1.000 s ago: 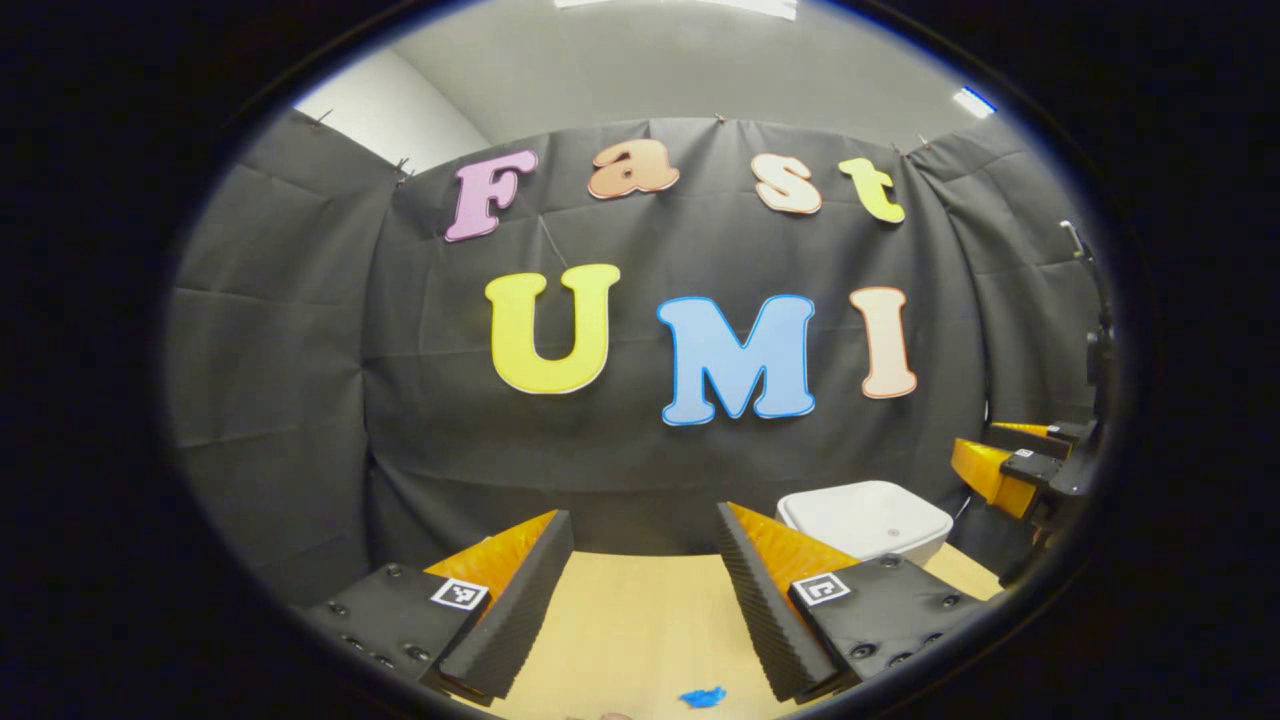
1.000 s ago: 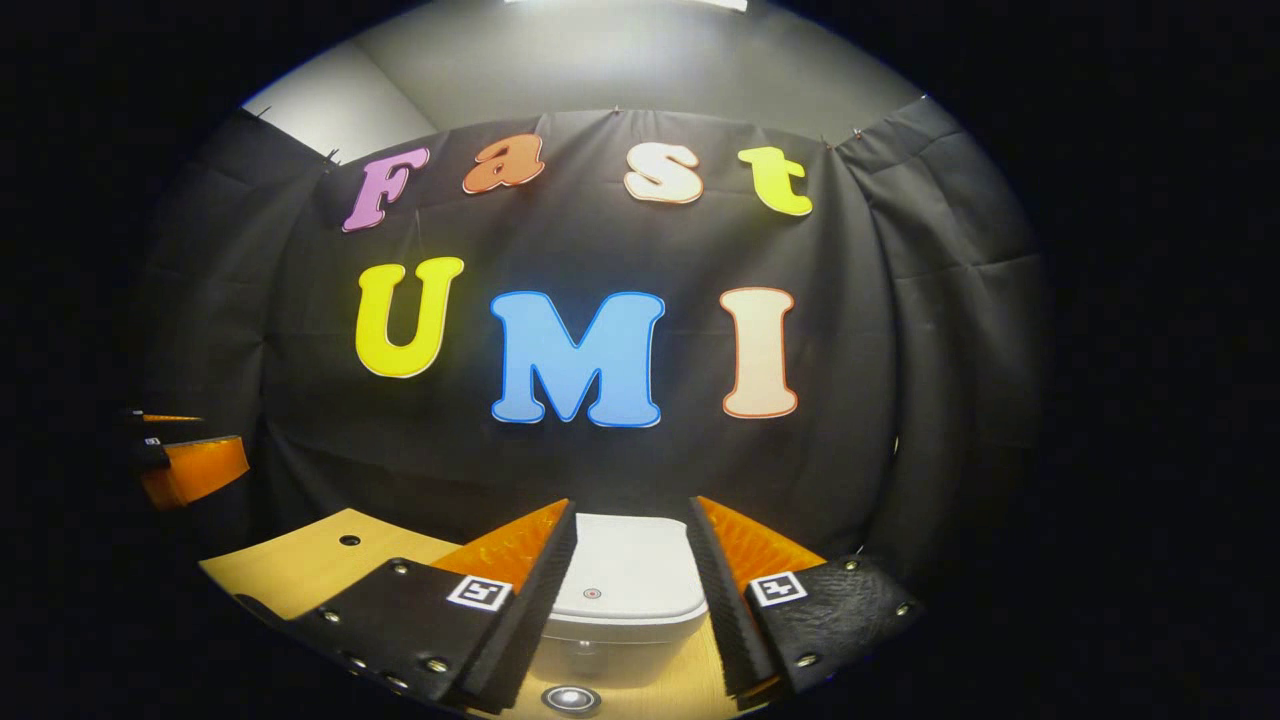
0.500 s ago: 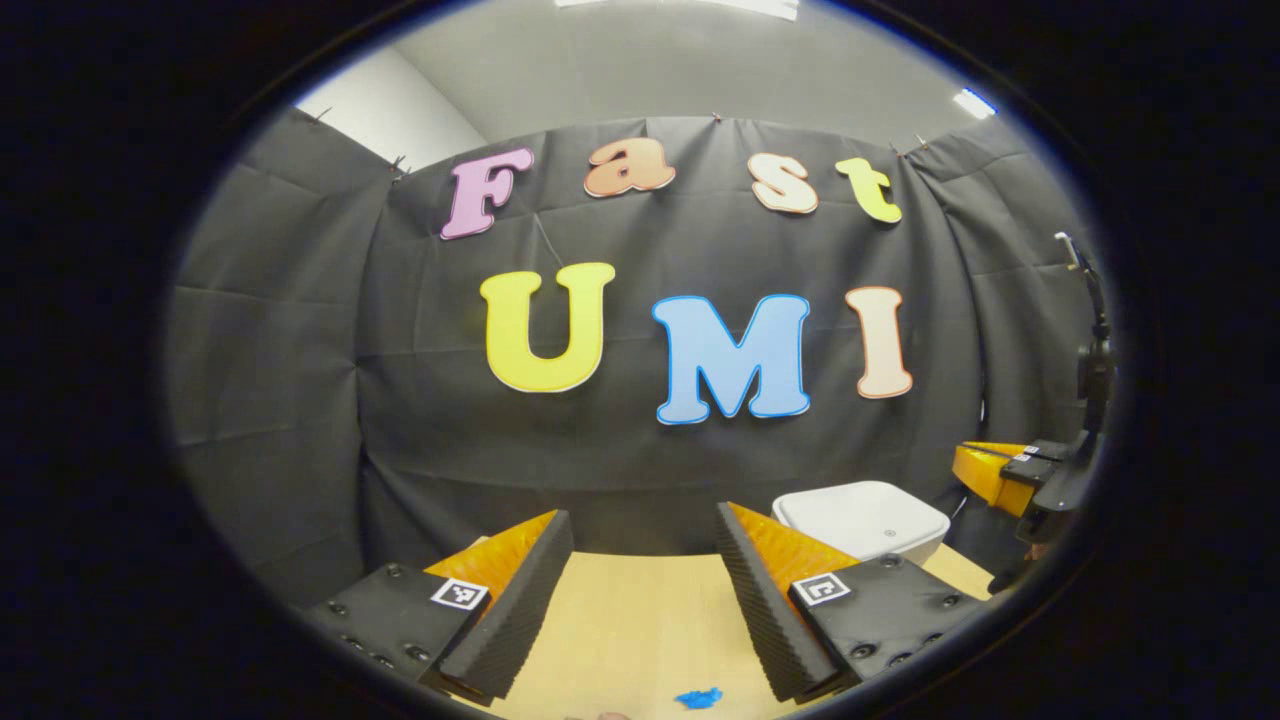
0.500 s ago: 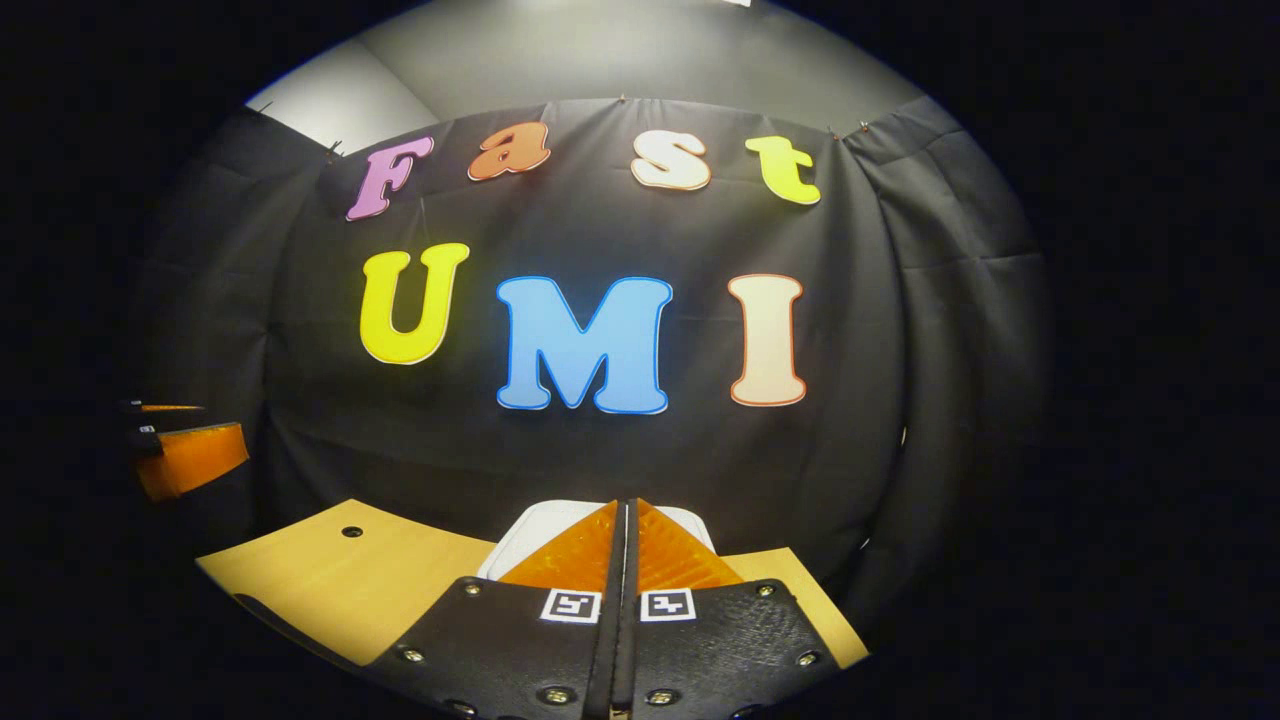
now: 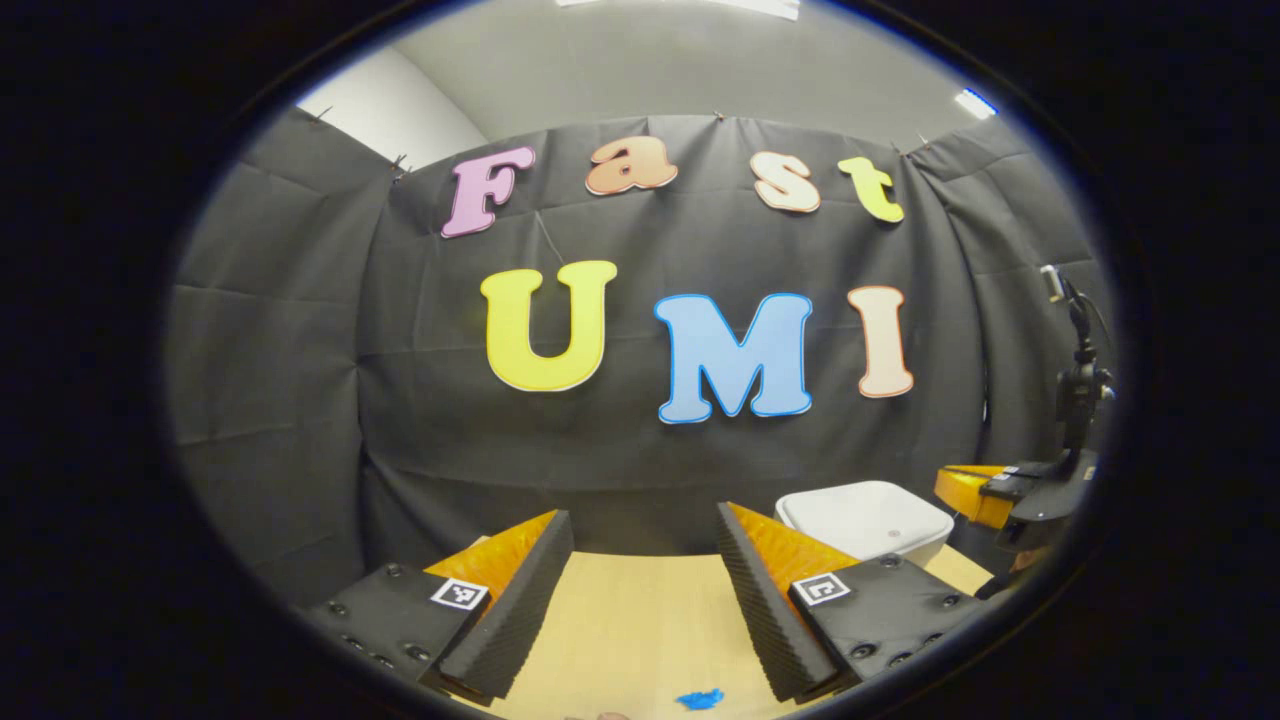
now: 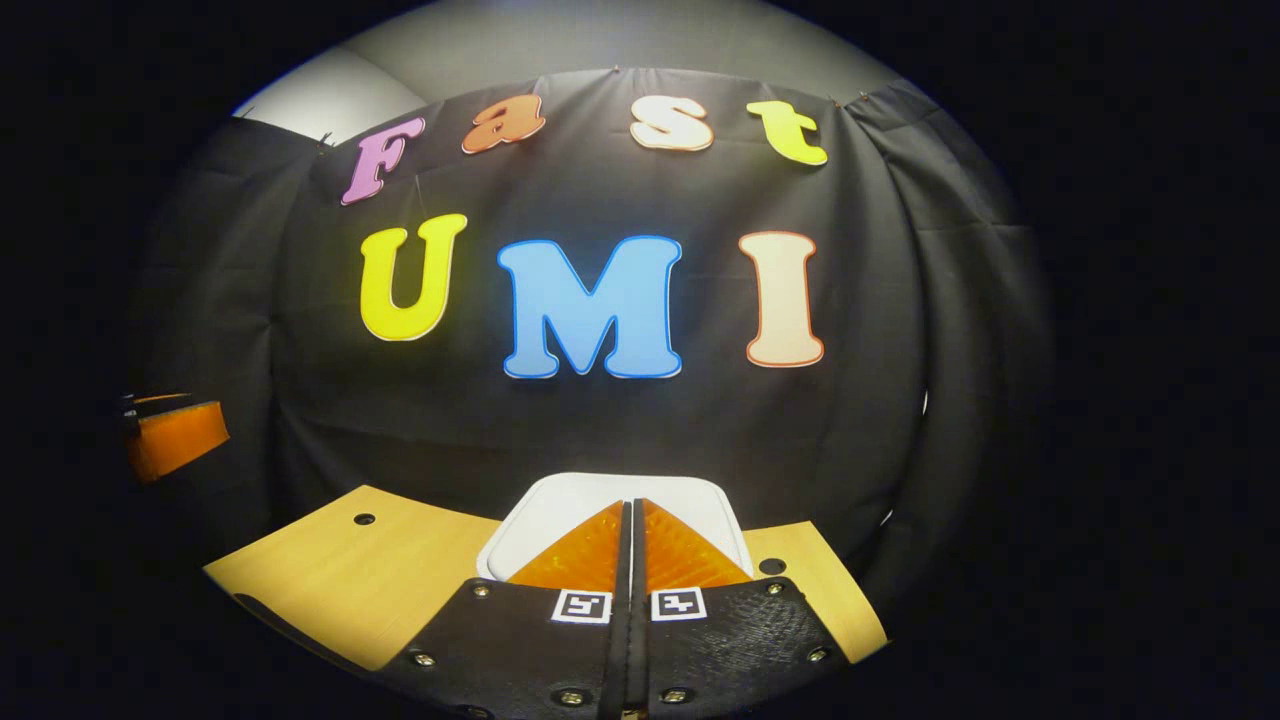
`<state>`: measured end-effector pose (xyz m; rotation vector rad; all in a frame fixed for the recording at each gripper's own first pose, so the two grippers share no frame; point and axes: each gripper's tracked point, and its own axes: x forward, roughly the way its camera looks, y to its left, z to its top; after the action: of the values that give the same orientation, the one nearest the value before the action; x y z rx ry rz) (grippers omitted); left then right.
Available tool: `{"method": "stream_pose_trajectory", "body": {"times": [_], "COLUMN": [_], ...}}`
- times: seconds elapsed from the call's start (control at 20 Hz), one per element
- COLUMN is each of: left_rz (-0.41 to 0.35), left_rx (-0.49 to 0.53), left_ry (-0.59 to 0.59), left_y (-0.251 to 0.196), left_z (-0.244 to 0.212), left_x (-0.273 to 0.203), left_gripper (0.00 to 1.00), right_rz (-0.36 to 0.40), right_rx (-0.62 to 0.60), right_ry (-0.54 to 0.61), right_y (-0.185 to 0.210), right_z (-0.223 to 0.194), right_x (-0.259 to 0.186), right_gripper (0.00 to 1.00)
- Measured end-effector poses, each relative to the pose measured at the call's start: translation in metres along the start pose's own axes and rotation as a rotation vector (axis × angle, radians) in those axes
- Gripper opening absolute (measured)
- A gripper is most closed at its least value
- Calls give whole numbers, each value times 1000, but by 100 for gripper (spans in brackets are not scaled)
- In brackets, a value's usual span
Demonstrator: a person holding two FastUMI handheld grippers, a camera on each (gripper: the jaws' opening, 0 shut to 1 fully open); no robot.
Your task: Press the lid of the desktop garbage bin to open it, pick up the crumpled paper on the desktop and throw it into the bin, then pick up the pop can on the desktop and drop it into the bin, and finally close the garbage bin lid.
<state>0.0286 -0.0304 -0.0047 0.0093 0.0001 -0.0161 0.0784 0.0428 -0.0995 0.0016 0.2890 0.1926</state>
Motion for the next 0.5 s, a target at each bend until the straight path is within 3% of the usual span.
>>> {"method": "stream_pose_trajectory", "body": {"times": [0.5], "left_rz": [15], "left_rx": [3], "left_ry": [7], "left_y": [7], "left_z": [-2], "left_x": [6], "left_gripper": [94], "right_rz": [36], "right_rx": [5], "right_ry": [139], "right_y": [8], "right_z": [-49], "right_x": [28], "right_gripper": [0]}}
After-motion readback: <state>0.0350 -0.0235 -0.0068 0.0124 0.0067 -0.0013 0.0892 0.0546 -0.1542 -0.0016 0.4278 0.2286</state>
